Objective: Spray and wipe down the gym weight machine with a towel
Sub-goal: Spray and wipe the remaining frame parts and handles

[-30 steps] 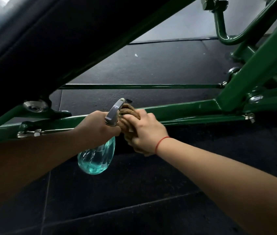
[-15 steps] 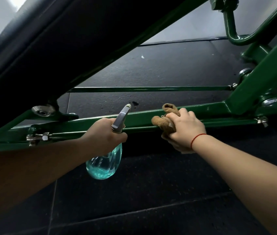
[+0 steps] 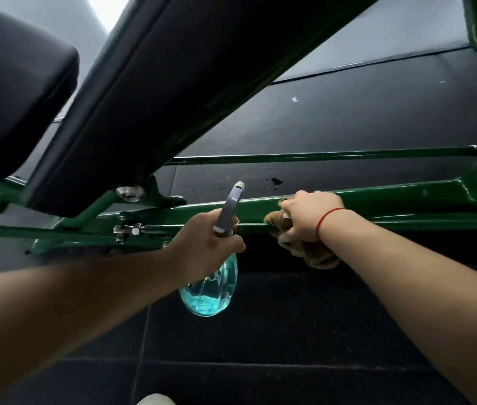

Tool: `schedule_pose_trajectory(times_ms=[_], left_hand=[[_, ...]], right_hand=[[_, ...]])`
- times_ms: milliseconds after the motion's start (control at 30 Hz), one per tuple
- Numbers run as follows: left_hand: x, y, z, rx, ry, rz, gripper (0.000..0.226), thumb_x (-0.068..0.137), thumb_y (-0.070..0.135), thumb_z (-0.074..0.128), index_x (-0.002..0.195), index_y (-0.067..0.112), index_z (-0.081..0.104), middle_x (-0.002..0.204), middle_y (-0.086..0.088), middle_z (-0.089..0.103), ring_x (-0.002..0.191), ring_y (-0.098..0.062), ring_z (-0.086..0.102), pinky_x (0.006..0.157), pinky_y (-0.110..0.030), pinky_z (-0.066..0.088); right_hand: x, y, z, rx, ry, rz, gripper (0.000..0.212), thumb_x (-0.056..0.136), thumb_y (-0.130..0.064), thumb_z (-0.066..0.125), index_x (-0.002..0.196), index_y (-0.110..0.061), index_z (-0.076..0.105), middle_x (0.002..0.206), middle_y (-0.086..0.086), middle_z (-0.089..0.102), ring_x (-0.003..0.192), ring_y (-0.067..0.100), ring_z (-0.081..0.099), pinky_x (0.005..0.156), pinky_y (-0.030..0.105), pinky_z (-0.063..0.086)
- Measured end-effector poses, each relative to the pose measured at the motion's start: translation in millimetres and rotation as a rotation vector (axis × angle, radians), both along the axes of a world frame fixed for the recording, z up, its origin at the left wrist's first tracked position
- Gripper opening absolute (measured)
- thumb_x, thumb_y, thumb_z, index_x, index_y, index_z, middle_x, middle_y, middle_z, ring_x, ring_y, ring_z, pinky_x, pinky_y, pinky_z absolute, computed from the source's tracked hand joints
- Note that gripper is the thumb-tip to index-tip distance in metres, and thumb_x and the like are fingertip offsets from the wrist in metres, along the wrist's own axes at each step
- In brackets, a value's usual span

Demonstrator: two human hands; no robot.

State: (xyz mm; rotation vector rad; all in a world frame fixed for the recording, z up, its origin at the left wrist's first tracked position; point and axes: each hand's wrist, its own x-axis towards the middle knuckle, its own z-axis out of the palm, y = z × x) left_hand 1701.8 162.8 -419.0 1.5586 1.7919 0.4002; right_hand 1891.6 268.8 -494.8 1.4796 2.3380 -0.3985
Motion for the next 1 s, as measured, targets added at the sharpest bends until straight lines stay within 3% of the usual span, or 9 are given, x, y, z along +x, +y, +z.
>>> schedule_pose_trajectory(times_ms=[133, 233, 333, 467, 567, 700, 800, 900, 1000], left_hand=[[-18, -15, 2, -0.026, 0.006, 0.017, 0.023, 0.085, 0.015, 0.076, 0.105, 0.01, 0.065, 0.071, -0.002, 0.057, 0.067, -0.021, 0.055, 0.073, -0.046, 0.053], [-34, -28, 2, -0.06, -0.006, 0.057, 0.029, 0.085, 0.013, 0.075, 0.109, 0.002, 0.063, 0.072, 0.0, 0.053, 0.067, -0.017, 0.052, 0.062, -0.041, 0.05], [-53, -38, 1, -0.088, -0.028, 0.104, 0.027, 0.085, 0.012, 0.075, 0.109, 0.01, 0.064, 0.069, 0.004, 0.055, 0.062, -0.015, 0.053, 0.053, -0.03, 0.048], [-87, -44, -2, -0.111, 0.012, 0.069, 0.042, 0.083, 0.016, 0.079, 0.122, 0.015, 0.063, 0.081, -0.001, 0.068, 0.068, -0.013, 0.057, 0.07, -0.039, 0.054], [-108, -41, -1, -0.154, 0.013, 0.038, 0.05, 0.072, 0.027, 0.079, 0.119, 0.02, 0.066, 0.085, 0.003, 0.071, 0.063, -0.009, 0.061, 0.064, -0.033, 0.053], [-129, -35, -4, -0.099, -0.154, 0.16, 0.037, 0.054, 0.029, 0.076, 0.09, 0.031, 0.072, 0.096, -0.004, 0.078, 0.099, -0.046, 0.069, 0.086, -0.065, 0.056], [-147, -42, -14, -0.032, -0.248, 0.199, 0.04, 0.045, 0.038, 0.078, 0.084, 0.033, 0.073, 0.093, -0.009, 0.078, 0.096, -0.051, 0.067, 0.083, -0.065, 0.055], [-166, -56, -21, 0.006, -0.323, 0.192, 0.023, 0.062, 0.022, 0.083, 0.083, 0.021, 0.074, 0.09, -0.012, 0.076, 0.092, -0.047, 0.068, 0.081, -0.06, 0.056], [-186, -73, -28, 0.0, -0.396, 0.223, 0.044, 0.054, 0.03, 0.075, 0.09, 0.005, 0.073, 0.091, -0.026, 0.071, 0.077, -0.046, 0.064, 0.069, -0.053, 0.054]], right_hand=[[13, 13, 1, -0.116, 0.09, 0.043, 0.063, 0.079, -0.078, 0.06, 0.129, -0.039, 0.059, 0.12, -0.005, 0.063, 0.107, 0.023, 0.062, 0.083, 0.035, 0.051], [14, 14, 0, -0.142, 0.103, 0.049, 0.058, 0.08, -0.078, 0.059, 0.121, -0.038, 0.062, 0.111, -0.005, 0.063, 0.104, 0.022, 0.061, 0.085, 0.035, 0.052], [16, 10, 1, -0.067, 0.111, 0.048, 0.057, 0.08, -0.08, 0.055, 0.119, -0.04, 0.061, 0.102, -0.007, 0.059, 0.1, 0.021, 0.061, 0.085, 0.038, 0.053], [12, 0, 1, 0.022, 0.011, 0.061, 0.069, 0.085, -0.079, 0.047, 0.141, -0.038, 0.047, 0.121, 0.0, 0.056, 0.112, 0.026, 0.06, 0.082, 0.035, 0.05], [3, -19, -4, 0.17, 0.018, 0.056, 0.065, 0.089, -0.074, 0.049, 0.135, -0.029, 0.049, 0.126, 0.006, 0.051, 0.113, 0.029, 0.057, 0.081, 0.038, 0.05], [-27, -32, -7, 0.191, 0.078, 0.011, 0.06, 0.09, -0.069, 0.053, 0.129, -0.023, 0.049, 0.123, 0.008, 0.049, 0.11, 0.03, 0.052, 0.084, 0.041, 0.05], [-73, -40, -6, 0.239, 0.108, 0.01, 0.059, 0.091, -0.067, 0.052, 0.13, -0.023, 0.048, 0.122, 0.008, 0.047, 0.108, 0.03, 0.05, 0.077, 0.038, 0.044], [-124, -52, -7, 0.288, 0.133, -0.031, 0.057, 0.093, -0.065, 0.052, 0.132, -0.023, 0.047, 0.124, 0.009, 0.045, 0.108, 0.029, 0.048, 0.072, 0.036, 0.039], [-162, -61, -8, 0.294, 0.252, -0.067, 0.053, 0.094, -0.062, 0.052, 0.134, -0.026, 0.046, 0.129, 0.008, 0.042, 0.113, 0.029, 0.045, 0.078, 0.039, 0.045]])
